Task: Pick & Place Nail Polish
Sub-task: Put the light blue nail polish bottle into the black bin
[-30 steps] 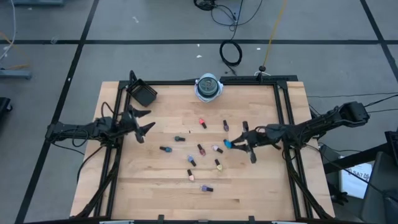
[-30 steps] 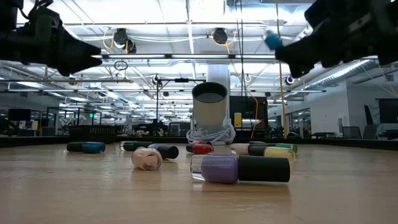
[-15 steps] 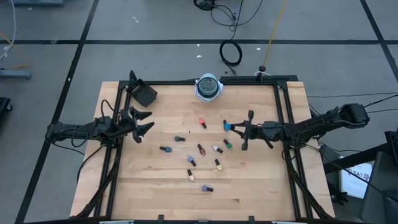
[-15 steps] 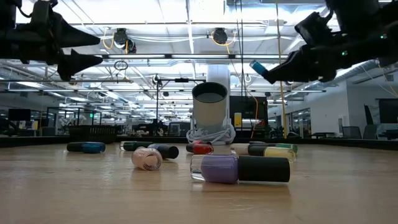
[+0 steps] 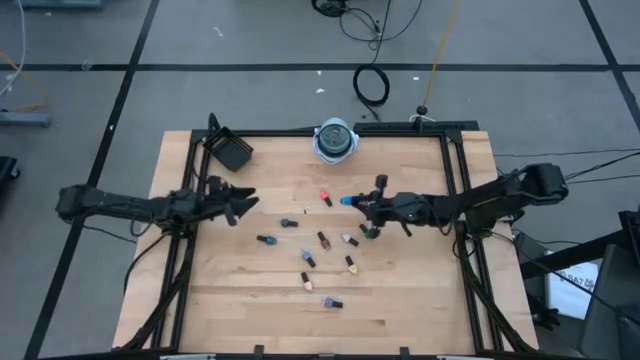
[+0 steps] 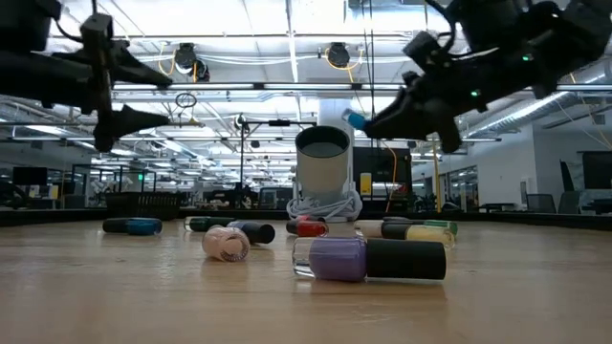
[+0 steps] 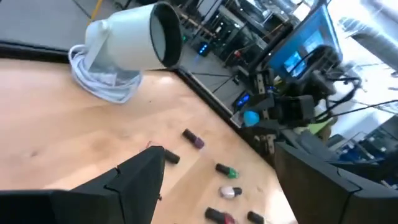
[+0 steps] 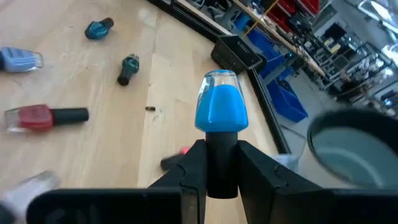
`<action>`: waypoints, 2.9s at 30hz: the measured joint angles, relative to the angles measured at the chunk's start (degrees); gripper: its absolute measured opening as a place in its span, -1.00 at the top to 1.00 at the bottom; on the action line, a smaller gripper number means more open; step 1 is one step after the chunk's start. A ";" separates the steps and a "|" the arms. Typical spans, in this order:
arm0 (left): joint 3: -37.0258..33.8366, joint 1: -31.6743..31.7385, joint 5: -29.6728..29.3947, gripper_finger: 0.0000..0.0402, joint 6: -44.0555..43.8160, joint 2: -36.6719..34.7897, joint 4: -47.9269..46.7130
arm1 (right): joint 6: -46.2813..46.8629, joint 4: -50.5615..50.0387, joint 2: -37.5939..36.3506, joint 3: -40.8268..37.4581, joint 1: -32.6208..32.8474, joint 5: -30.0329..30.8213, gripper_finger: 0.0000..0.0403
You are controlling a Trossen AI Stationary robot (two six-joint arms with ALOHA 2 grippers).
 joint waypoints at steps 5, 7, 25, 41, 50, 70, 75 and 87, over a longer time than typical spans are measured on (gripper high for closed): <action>1.16 -0.01 4.06 -0.46 4.64 16.62 20.08 | -7.77 -0.33 5.62 5.18 0.27 6.59 0.74; 3.40 0.00 4.88 -0.46 5.07 21.87 22.11 | -11.02 -0.26 7.35 7.12 0.47 8.25 0.74; 39.77 3.14 11.02 -0.46 11.71 57.41 6.53 | -14.38 -0.58 8.21 9.85 3.15 12.40 0.74; 44.96 5.43 10.49 -0.46 14.37 64.85 6.71 | -16.62 4.25 8.17 9.83 5.29 14.53 0.74; 44.98 5.46 11.11 -0.46 14.31 64.83 9.23 | -16.68 5.19 8.19 9.83 5.38 13.38 0.74; 46.29 4.98 12.41 -0.46 12.54 64.85 7.15 | -16.64 5.63 8.19 9.83 5.38 13.22 0.74; 46.29 4.98 12.41 -0.27 11.68 64.85 7.18 | -16.64 5.63 8.19 9.83 5.38 13.22 0.74; 46.29 5.31 12.65 0.62 11.79 64.85 7.23 | -16.60 5.52 8.19 9.83 5.33 13.45 0.74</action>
